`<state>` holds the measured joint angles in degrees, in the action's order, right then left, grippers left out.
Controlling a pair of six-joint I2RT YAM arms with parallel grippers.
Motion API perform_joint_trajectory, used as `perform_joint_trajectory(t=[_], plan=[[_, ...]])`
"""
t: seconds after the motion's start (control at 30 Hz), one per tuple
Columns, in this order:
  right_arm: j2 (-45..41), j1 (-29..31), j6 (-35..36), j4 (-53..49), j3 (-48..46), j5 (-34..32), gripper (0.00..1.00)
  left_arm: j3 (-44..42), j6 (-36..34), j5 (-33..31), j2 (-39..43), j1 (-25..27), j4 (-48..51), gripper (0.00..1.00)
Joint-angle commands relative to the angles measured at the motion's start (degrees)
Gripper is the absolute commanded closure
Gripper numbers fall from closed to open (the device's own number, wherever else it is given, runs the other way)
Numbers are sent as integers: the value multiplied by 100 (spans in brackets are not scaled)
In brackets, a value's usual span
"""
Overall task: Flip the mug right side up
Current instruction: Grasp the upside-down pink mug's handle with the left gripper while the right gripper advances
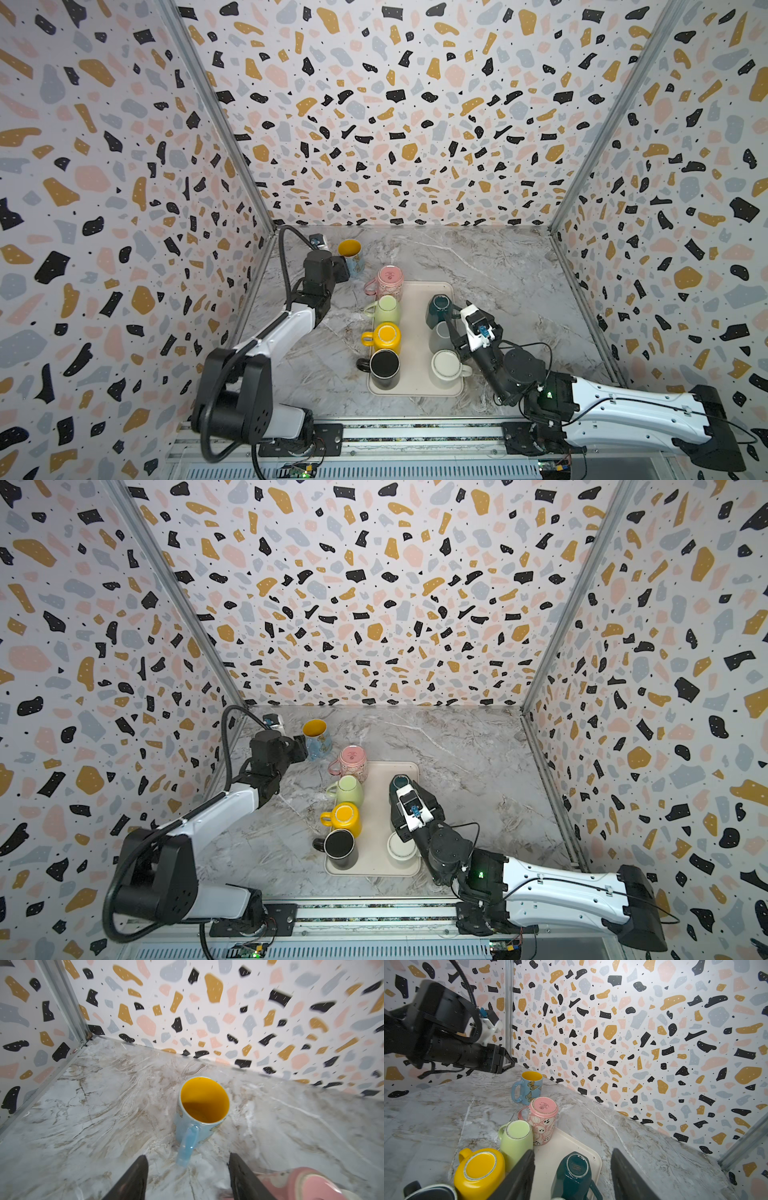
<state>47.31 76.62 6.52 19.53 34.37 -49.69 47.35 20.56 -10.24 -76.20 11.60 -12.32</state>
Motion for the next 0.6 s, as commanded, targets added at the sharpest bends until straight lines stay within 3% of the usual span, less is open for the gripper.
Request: perform_joint_trajectory(t=[0.0, 0.13, 0.3, 0.43, 0.57], plan=[[51, 41, -645, -606, 492, -5, 39, -92, 868, 9, 688, 67, 610, 36], [169, 54, -1479, -1363, 879, 199, 39, -37, 1746, 736, 1266, 87, 1224, 36], [110, 81, -2384, -2058, 1111, 616, 39, -323, 3258, 1447, 1928, 88, 1270, 37], [21, 100, -2588, -2209, 1171, 683, 38, -454, 4419, 1618, 2200, 86, 1209, 36], [104, 97, -2327, -2133, 1344, 631, 36, -512, 5398, 1788, 2168, 96, 906, 37]])
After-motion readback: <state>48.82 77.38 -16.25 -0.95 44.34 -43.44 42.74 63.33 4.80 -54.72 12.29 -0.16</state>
